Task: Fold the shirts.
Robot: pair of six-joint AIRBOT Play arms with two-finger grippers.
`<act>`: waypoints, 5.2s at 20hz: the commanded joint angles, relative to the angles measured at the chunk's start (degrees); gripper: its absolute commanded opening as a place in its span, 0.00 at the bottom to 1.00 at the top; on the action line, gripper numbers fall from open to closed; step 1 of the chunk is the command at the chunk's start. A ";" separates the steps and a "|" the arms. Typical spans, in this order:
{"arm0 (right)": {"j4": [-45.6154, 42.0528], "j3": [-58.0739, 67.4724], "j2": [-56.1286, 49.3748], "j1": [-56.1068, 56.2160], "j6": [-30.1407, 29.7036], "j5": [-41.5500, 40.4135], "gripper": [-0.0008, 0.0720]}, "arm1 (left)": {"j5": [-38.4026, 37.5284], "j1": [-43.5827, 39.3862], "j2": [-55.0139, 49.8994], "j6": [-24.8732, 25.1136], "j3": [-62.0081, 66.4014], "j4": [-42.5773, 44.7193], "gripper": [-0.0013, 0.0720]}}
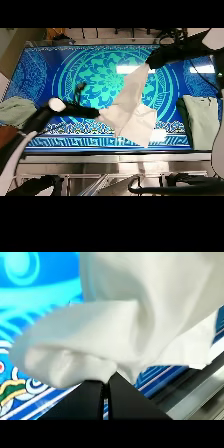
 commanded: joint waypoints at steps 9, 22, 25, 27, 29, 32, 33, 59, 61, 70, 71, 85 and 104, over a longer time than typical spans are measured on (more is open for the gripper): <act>-3.61 0.57 26.18 0.04 -6.43 -33.00 0.04 | -3.74 38.14 33.05 1.03 48.57 -0.11 0.04; -8.13 0.50 9.53 0.02 -14.21 -37.81 0.04 | -14.29 39.80 10.01 2.03 47.67 -12.35 0.04; -12.74 0.50 -3.91 -3.34 -3.28 -33.51 0.04 | -12.76 30.18 -1.16 3.37 40.11 -3.17 0.04; -8.28 0.48 -13.62 -8.98 2.47 -28.85 0.03 | -9.62 27.34 -9.77 3.39 35.60 0.96 0.04; 0.48 0.50 -22.10 -14.34 3.02 -24.63 0.03 | -6.45 26.62 -18.34 4.28 32.20 1.44 0.04; 12.39 0.50 -31.85 -19.30 0.81 -23.56 0.04 | -2.99 26.58 -29.24 7.13 31.50 1.40 0.04; 15.87 0.50 -34.10 -20.04 -0.31 -23.56 0.04 | -2.34 26.58 -32.37 7.63 32.37 1.40 0.04; 15.85 -67.12 8.81 -41.13 4.72 0.72 0.51 | -26.40 45.48 -33.40 8.48 16.17 10.36 0.97; 20.20 -71.45 8.81 -41.13 2.95 -0.31 0.51 | -26.05 45.27 -33.42 8.48 16.15 10.14 0.97; 24.28 -78.42 4.46 -32.44 0.79 -11.28 0.51 | -30.56 37.18 -33.42 9.18 16.15 11.23 0.82; 24.28 -78.40 3.04 -31.58 0.76 -12.02 0.51 | -30.73 37.11 -33.42 9.09 16.15 12.33 0.82; 28.89 -78.36 0.87 -32.00 -4.96 -15.19 0.31 | -26.99 38.47 -33.35 10.47 10.29 14.25 0.05; 45.97 -3.85 20.46 -32.11 -15.23 -11.10 0.04 | -12.24 45.29 14.10 12.57 50.21 -31.80 0.04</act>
